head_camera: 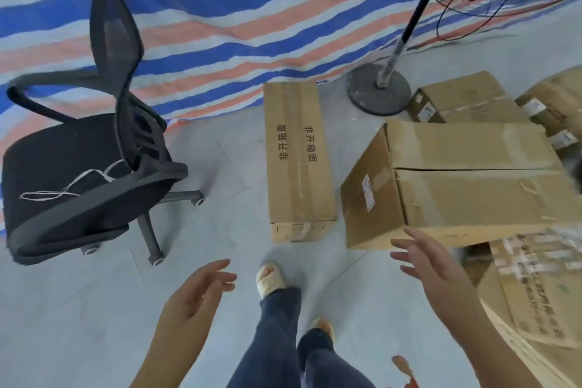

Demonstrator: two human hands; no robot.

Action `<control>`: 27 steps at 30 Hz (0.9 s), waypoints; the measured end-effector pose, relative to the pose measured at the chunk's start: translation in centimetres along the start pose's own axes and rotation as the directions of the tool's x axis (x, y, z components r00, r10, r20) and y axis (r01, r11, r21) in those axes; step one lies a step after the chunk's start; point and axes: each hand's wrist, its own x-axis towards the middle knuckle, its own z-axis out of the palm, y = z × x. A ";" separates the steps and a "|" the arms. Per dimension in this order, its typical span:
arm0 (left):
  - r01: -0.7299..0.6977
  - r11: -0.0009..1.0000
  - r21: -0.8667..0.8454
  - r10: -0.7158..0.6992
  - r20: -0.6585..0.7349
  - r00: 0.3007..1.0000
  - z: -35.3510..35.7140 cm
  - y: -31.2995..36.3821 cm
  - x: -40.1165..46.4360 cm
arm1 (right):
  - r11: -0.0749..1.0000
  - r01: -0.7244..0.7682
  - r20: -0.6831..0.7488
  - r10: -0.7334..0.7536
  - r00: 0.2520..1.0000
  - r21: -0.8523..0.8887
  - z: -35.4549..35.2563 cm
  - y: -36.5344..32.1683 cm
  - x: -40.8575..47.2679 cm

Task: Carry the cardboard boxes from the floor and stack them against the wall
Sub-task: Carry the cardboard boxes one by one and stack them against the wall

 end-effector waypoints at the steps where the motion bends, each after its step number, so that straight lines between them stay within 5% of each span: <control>1: 0.026 0.999 0.026 -0.026 0.020 0.999 0.4 -0.2 2.0 | 0.999 -0.033 0.012 0.033 0.999 0.017 0.7 0.4 1.6; 9: 0.201 0.964 0.172 -0.232 0.181 0.956 5.5 -1.7 18.7 | 0.944 -0.327 0.114 0.320 0.940 0.041 7.4 5.0 14.5; 13: 0.379 0.914 0.146 -0.406 0.270 0.873 10.2 -5.0 25.7 | 0.914 -0.404 0.091 0.405 0.910 -0.028 10.4 9.0 21.3; 18: 0.549 0.825 0.136 -0.563 0.118 0.818 17.5 -13.3 33.1 | 0.904 -0.407 -0.023 0.407 0.913 -0.131 15.0 18.1 28.8; 22: 0.664 0.745 -0.056 -0.644 0.196 0.739 21.7 -17.5 33.7 | 0.877 -0.467 0.120 0.478 0.870 -0.113 17.4 23.1 31.3; 27: 0.660 0.717 -0.225 -0.633 0.187 0.751 22.6 -18.3 32.2 | 0.837 -0.548 0.192 0.535 0.823 0.017 17.6 23.7 31.0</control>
